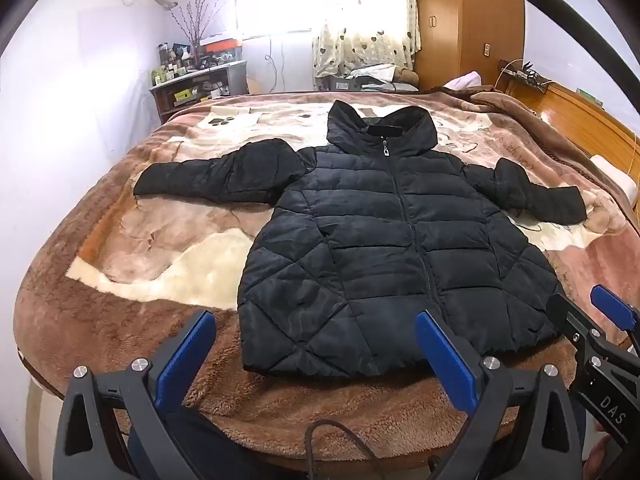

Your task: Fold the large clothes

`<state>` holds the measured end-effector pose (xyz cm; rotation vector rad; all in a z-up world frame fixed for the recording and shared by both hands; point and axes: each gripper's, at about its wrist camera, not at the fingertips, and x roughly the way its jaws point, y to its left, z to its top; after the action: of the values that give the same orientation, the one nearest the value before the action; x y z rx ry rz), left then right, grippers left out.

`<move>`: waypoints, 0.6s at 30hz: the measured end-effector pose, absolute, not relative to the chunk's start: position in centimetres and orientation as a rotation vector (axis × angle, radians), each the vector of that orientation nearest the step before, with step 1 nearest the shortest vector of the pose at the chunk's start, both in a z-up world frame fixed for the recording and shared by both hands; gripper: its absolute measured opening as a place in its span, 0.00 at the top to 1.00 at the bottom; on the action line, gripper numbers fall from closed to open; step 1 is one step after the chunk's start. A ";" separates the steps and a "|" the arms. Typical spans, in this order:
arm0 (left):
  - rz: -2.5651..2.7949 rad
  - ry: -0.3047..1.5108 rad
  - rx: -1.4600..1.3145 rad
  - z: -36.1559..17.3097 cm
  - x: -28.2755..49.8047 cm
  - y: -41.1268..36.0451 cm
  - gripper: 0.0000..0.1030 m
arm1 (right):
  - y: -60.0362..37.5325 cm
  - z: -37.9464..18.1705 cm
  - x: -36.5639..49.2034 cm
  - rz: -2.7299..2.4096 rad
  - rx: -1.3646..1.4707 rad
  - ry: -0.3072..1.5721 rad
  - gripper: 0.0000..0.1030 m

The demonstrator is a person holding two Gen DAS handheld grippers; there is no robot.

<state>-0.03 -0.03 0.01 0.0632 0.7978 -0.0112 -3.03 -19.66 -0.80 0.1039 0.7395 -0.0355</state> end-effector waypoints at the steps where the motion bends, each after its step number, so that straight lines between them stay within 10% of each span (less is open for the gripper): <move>1: -0.012 0.798 0.062 0.0 -0.1 0.0 0.02 | -19.7 -0.8 -3.0 -0.037 0.101 0.742 0.25; 18: -0.017 0.832 0.013 -0.6 0.2 0.7 0.02 | -20.0 -0.7 -3.3 -0.046 0.106 0.735 0.25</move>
<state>0.17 0.66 -0.58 0.0130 0.8324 -0.0169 -3.31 -19.95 -0.75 0.1059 0.7354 -0.0460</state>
